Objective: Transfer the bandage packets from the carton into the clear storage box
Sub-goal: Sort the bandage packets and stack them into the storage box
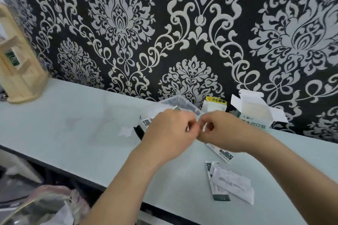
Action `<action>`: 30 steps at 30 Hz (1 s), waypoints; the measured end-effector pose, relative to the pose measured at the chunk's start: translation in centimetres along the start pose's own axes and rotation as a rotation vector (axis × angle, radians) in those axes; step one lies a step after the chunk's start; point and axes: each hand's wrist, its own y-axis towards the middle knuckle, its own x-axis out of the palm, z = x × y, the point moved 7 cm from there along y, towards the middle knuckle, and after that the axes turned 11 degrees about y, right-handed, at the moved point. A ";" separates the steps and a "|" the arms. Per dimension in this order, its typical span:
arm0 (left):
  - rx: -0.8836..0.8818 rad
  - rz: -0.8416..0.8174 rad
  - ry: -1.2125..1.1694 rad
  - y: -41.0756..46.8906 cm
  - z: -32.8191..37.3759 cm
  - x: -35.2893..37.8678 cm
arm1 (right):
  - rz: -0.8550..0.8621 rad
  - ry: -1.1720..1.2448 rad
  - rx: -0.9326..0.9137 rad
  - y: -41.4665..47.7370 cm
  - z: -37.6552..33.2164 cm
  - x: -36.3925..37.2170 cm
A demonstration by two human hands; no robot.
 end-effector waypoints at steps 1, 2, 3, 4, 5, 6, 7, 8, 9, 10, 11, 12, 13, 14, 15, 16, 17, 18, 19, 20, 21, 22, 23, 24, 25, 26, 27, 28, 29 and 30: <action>0.048 -0.111 0.045 -0.2 1.2 1.5 | -0.030 -0.051 0.048 -0.9 1.2 0.0; 0.089 -0.213 0.083 -0.4 2.2 3.0 | -0.069 -0.111 0.096 -1.7 2.5 0.2; 0.125 -0.310 0.111 -0.7 3.0 4.5 | -0.114 -0.176 0.135 -2.4 3.7 0.6; 0.158 -0.406 0.137 -1.1 3.6 6.0 | -0.151 -0.224 0.172 -3.0 5.0 1.1; 0.188 -0.497 0.171 -1.5 4.1 7.5 | -0.157 -0.244 0.205 -3.6 6.4 1.4; 0.212 -0.576 0.207 -2.0 4.7 8.7 | -0.133 -0.246 0.240 -4.1 7.8 1.4; 0.225 -0.632 0.245 -2.5 5.1 9.8 | -0.094 -0.243 0.268 -4.6 8.9 1.4; 0.236 -0.657 0.280 -2.8 5.5 10.4 | -0.051 -0.237 0.288 -5.1 9.9 1.4; 0.244 -0.658 0.306 -2.9 6.0 10.8 | -0.012 -0.228 0.300 -5.4 10.8 1.4; 0.249 -0.647 0.314 -2.9 6.4 11.1 | 0.017 -0.215 0.307 -5.8 11.5 1.6; 0.253 -0.632 0.312 -2.9 6.7 11.2 | 0.043 -0.207 0.303 -6.1 12.0 1.8; 0.256 -0.621 0.307 -2.7 6.9 11.3 | 0.069 -0.205 0.289 -6.3 12.4 1.9; 0.255 -0.617 0.294 -2.5 6.9 11.3 | 0.102 -0.211 0.261 -6.5 12.5 2.0; 0.254 -0.618 0.274 -2.4 7.0 11.3 | 0.134 -0.213 0.231 -6.5 12.7 2.0; 0.247 -0.620 0.254 -2.3 6.9 11.4 | 0.161 -0.210 0.203 -6.6 12.7 1.9; 0.236 -0.617 0.235 -2.1 6.9 11.5 | 0.180 -0.195 0.181 -6.6 12.8 1.8; 0.221 -0.609 0.211 -2.0 6.9 11.5 | 0.192 -0.178 0.164 -6.5 12.9 1.7; 0.206 -0.598 0.186 -1.8 6.9 11.5 | 0.197 -0.155 0.154 -6.5 13.1 1.6; 0.193 -0.582 0.162 -1.5 6.9 11.5 | 0.195 -0.136 0.146 -6.3 13.2 1.5; 0.184 -0.572 0.149 -1.3 6.8 11.5 | 0.190 -0.113 0.142 -6.2 13.3 1.5; 0.177 -0.570 0.142 -1.1 6.9 11.5 | 0.192 -0.092 0.138 -6.0 13.4 1.4; 0.171 -0.568 0.139 -0.9 6.8 11.5 | 0.195 -0.073 0.135 -5.9 13.4 1.4; 0.165 -0.569 0.139 -0.8 6.8 11.5 | 0.197 -0.054 0.134 -5.7 13.5 1.4; 0.159 -0.570 0.137 -0.7 6.7 11.6 | 0.197 -0.039 0.136 -5.6 13.5 1.6; 0.153 -0.574 0.131 -0.6 6.7 11.7 | 0.201 -0.023 0.140 -5.5 13.7 1.7; 0.140 -0.579 0.118 -0.5 6.6 11.7 | 0.206 -0.010 0.148 -5.5 13.8 1.9; 0.126 -0.580 0.102 -0.4 6.6 11.7 | 0.212 0.008 0.158 -5.4 13.9 1.9; 0.113 -0.576 0.091 -0.4 6.6 11.6 | 0.217 0.032 0.170 -5.4 14.1 2.0; 0.103 -0.563 0.085 -0.2 6.5 11.4 | 0.221 0.062 0.179 -5.4 14.2 1.9; 0.089 -0.548 0.075 -0.2 6.5 11.2 | 0.218 0.092 0.185 -5.4 14.2 1.9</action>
